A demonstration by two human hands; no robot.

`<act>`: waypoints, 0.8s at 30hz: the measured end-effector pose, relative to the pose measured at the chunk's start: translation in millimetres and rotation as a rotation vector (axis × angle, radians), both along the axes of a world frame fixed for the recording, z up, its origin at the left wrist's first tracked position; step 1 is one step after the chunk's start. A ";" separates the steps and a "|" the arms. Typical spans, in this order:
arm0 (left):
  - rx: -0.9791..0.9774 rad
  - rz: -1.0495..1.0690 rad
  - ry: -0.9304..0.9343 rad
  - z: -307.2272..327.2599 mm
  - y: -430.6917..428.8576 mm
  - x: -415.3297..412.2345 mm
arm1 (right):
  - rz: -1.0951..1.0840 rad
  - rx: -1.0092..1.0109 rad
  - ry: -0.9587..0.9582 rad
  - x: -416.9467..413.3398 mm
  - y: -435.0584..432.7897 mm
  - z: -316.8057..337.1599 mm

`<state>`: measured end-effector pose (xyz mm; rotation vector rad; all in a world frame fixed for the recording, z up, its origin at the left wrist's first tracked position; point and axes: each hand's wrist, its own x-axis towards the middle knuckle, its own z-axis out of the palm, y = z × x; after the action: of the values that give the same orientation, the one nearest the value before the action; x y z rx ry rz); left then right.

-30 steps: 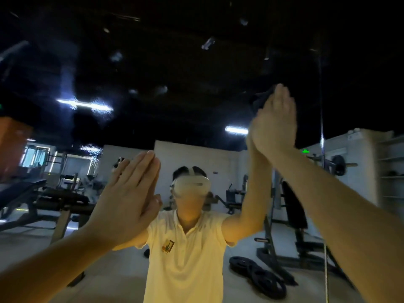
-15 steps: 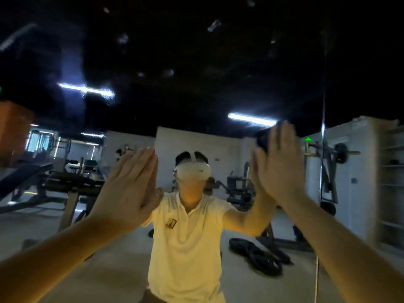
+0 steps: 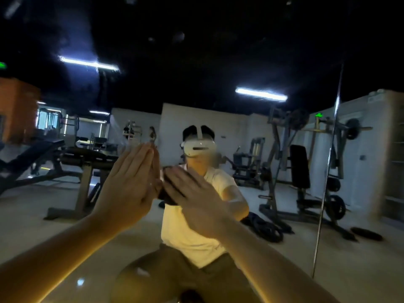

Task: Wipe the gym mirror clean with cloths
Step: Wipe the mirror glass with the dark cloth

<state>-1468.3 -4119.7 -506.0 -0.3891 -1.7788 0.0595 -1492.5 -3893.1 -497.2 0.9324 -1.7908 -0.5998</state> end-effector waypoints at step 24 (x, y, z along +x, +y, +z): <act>-0.112 0.049 -0.144 -30.0 3.3 -24.1 | -0.129 -0.320 0.039 3.7 18.7 -75.6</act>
<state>-1492.4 -4116.5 -536.0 -0.4388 -1.9332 0.1699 -1488.9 -3874.3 -572.7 0.5876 -1.8534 -0.3923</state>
